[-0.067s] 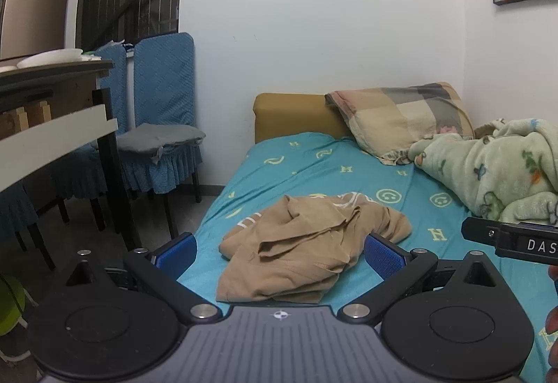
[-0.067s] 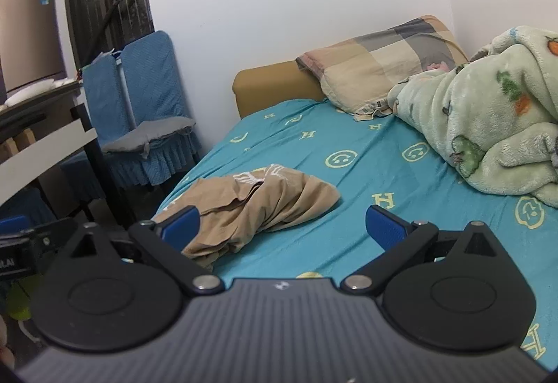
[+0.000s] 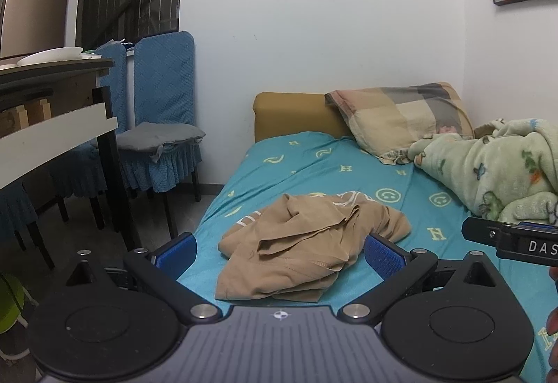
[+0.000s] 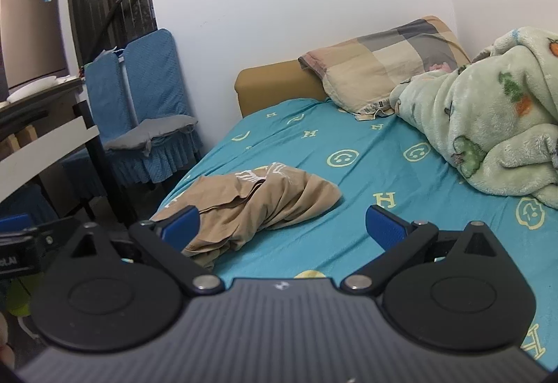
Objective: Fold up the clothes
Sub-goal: 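Move both grippers toward the crumpled tan T-shirt on the bed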
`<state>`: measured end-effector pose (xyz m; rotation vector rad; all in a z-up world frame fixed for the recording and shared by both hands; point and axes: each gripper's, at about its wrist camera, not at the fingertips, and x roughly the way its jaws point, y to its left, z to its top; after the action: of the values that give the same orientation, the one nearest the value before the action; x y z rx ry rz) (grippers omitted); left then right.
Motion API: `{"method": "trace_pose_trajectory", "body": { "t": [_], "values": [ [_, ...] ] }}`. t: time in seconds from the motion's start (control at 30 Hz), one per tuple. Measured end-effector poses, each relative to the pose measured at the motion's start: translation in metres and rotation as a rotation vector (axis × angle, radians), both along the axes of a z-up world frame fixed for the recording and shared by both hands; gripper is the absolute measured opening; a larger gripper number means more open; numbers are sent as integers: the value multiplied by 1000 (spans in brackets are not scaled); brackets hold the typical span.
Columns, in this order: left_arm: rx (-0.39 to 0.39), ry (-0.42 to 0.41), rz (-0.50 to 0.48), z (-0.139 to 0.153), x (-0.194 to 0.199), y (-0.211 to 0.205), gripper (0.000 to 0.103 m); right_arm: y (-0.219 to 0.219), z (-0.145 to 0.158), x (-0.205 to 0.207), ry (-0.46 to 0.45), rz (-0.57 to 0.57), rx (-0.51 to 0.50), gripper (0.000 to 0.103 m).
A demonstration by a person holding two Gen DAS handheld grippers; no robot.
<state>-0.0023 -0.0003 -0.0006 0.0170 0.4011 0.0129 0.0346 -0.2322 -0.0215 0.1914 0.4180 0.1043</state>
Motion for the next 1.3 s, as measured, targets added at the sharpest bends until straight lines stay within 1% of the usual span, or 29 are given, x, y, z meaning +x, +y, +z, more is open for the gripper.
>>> {"method": "trace_pose_trajectory", "body": {
  "t": [0.17,0.23,0.4,0.53,0.67,0.77,0.87,0.93,1.03,1.17,1.23,1.3],
  "values": [
    [-21,-4,19,-2,-5,-1,103,1,4,-7,-36,-4,0,103],
    [-29,-6,26,-2,-8,-1,103,7,5,-16,-47,4,-28,103],
    [-48,-10,46,-3,-13,-2,103,-1,8,-28,-44,14,-2,103],
    [-21,-29,66,-1,-24,-4,103,-1,9,-39,-41,20,-4,103],
    [-21,-54,37,0,-32,-10,103,-4,13,-43,-39,28,12,103],
    [-24,-47,7,0,-33,-13,103,-6,16,-46,-47,14,1,103],
    [-26,-39,-22,0,-34,-17,103,-10,17,-47,-26,-22,-17,103],
    [-17,-22,-17,0,-28,-21,103,-15,17,-51,-14,-53,-30,103],
    [-3,24,-33,-4,1,-27,103,-24,21,-55,32,-102,8,103],
    [54,106,-59,-25,78,-33,103,-38,21,-54,70,-122,113,103],
    [72,149,-59,-43,123,-35,103,-38,15,-47,71,-126,101,103],
    [83,198,-56,-66,167,-34,103,-36,6,-36,63,-103,59,103]
  ]
}}
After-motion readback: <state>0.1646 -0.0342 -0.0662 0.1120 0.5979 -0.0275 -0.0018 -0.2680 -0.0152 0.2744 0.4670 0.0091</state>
